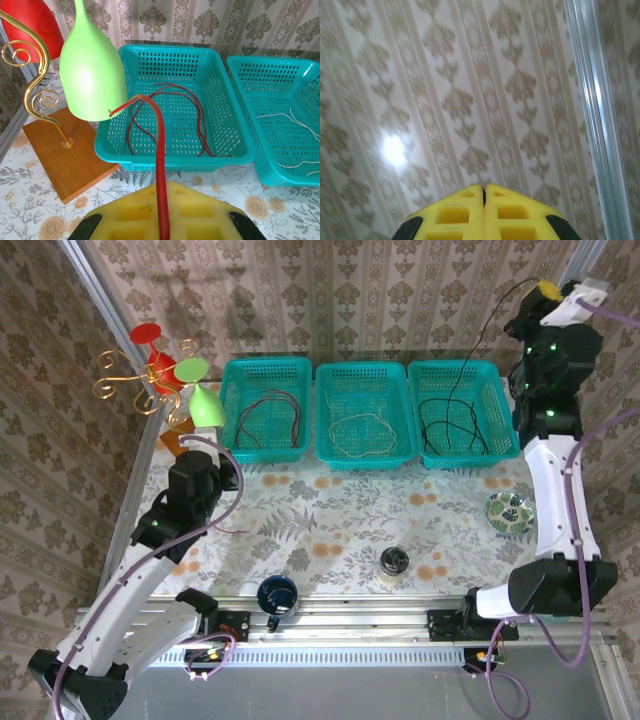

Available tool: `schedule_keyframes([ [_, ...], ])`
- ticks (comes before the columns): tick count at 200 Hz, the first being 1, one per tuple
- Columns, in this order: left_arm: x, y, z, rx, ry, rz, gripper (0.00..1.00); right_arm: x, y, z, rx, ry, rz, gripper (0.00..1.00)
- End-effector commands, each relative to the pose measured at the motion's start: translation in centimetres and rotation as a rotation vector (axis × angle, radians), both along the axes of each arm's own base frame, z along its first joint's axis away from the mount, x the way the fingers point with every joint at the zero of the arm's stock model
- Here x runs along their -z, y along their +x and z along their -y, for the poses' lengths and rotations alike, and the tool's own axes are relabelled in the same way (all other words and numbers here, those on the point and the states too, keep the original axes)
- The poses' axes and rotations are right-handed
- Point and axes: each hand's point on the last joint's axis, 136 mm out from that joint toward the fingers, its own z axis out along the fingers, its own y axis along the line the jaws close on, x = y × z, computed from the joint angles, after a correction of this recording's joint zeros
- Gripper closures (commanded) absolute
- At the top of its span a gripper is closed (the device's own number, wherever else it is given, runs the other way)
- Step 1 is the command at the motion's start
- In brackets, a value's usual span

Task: Untangle the cables

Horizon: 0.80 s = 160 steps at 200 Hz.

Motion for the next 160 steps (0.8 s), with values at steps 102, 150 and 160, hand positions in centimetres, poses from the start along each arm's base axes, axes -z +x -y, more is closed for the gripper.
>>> schedule_keyframes([
  [102,-0.2,0.5,0.9,0.019,-0.053,-0.027,1.00,43.2,3.7,0.7,0.255,0.203,-1.364,1.00],
  [150,-0.6,0.2,0.8,0.019,-0.070,-0.022,1.00,48.1,3.8,1.2,0.271,0.236,-1.475,1.00],
  [160,-0.6,0.1,0.8,0.020,-0.073,-0.024,1.00,48.4,3.8,1.3,0.267,0.236,-1.479,1.00],
])
